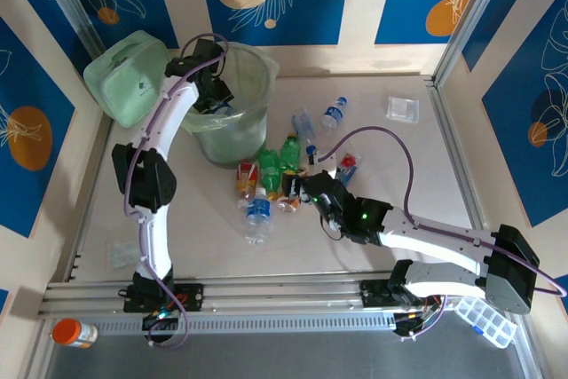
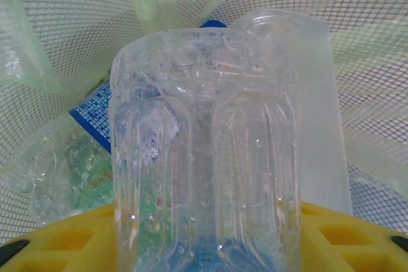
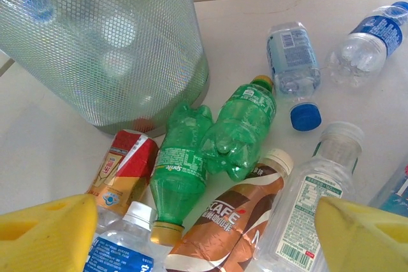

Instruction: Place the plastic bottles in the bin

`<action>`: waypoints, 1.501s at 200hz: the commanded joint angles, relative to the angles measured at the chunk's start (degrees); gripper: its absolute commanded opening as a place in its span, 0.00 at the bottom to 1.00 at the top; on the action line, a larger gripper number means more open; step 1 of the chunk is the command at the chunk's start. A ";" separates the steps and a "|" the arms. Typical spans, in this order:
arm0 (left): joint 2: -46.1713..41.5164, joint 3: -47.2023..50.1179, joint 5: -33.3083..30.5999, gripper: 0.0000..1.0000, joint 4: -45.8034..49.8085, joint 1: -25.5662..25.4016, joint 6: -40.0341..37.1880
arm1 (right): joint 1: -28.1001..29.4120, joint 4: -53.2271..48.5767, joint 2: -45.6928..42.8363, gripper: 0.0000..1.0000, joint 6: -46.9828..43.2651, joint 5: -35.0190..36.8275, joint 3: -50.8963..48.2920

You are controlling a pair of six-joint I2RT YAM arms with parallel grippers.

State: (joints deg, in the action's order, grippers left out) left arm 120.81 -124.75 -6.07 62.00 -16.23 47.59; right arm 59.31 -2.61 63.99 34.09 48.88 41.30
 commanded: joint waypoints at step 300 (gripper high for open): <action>-31.18 9.27 -0.95 0.72 -6.44 -13.23 -14.66 | -0.07 1.29 -1.88 0.89 -2.34 -0.13 1.02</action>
State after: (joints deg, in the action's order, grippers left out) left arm 94.15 -118.50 -4.32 56.07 -25.50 38.65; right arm 59.29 -2.55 63.81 32.73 48.62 41.39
